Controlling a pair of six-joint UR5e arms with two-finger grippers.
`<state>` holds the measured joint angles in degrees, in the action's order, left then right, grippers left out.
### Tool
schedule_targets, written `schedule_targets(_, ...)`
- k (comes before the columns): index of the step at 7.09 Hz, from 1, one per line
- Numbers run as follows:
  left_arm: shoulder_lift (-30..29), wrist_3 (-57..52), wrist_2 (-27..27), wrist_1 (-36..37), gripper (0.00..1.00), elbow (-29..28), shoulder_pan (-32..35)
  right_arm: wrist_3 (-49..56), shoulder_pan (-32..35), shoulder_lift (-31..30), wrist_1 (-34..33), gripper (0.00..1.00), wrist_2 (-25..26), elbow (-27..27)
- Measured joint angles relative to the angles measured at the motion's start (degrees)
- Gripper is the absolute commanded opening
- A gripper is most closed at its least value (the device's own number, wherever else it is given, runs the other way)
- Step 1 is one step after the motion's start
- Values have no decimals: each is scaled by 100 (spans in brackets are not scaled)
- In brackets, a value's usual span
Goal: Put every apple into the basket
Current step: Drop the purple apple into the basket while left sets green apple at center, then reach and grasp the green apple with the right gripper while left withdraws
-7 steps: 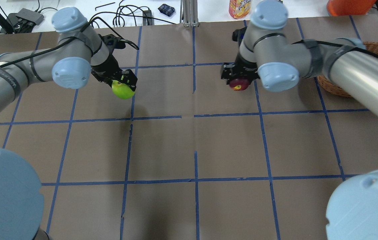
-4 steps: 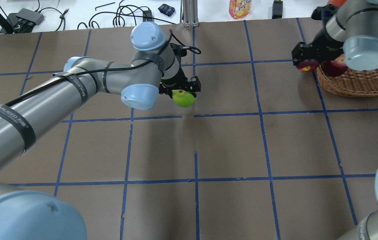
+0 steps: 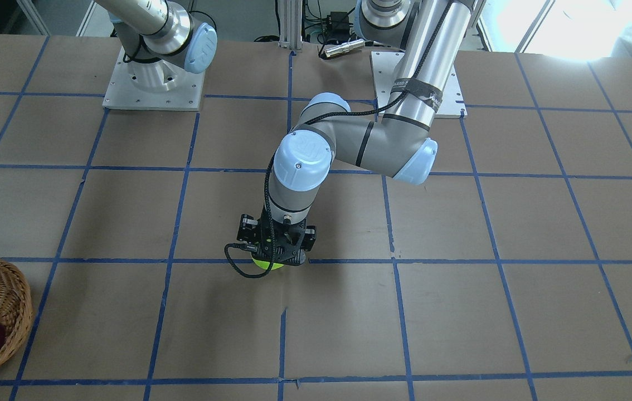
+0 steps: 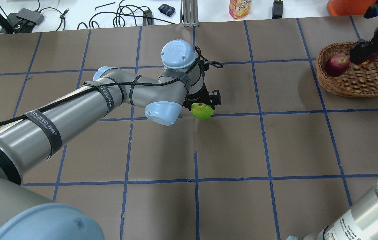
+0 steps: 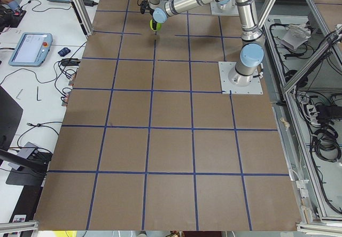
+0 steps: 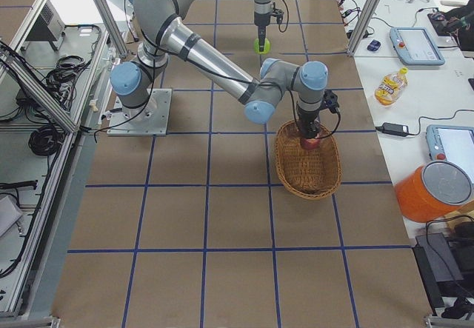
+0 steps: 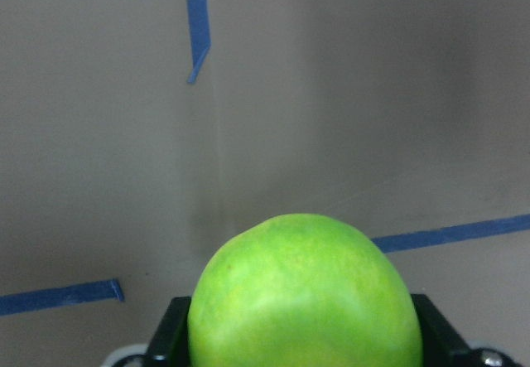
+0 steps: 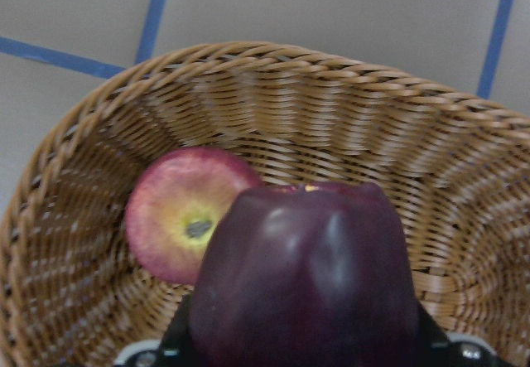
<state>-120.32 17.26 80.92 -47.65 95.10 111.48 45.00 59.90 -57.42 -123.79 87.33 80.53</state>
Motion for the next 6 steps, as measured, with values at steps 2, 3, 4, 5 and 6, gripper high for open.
schedule_targets(2, 74, -26, -7, 177, 100, -113, -164, 263, -185, 191, 24, 100, 82, -168)
schedule_targets(3, 211, -75, -15, 145, 100, -191, -452, 275, -212, 179, 423, 100, 85, -203)
schedule_targets(4, 382, -295, -37, 40, 100, -245, -835, 277, -183, 85, 971, 100, 82, -217)
schedule_targets(5, 587, -762, -34, -273, 100, -297, -1215, 269, 3, -143, 1656, 100, 50, -205)
schedule_targets(6, 819, -1293, 130, -773, 100, -366, -1517, 200, 456, -367, 2396, 100, -144, -204)
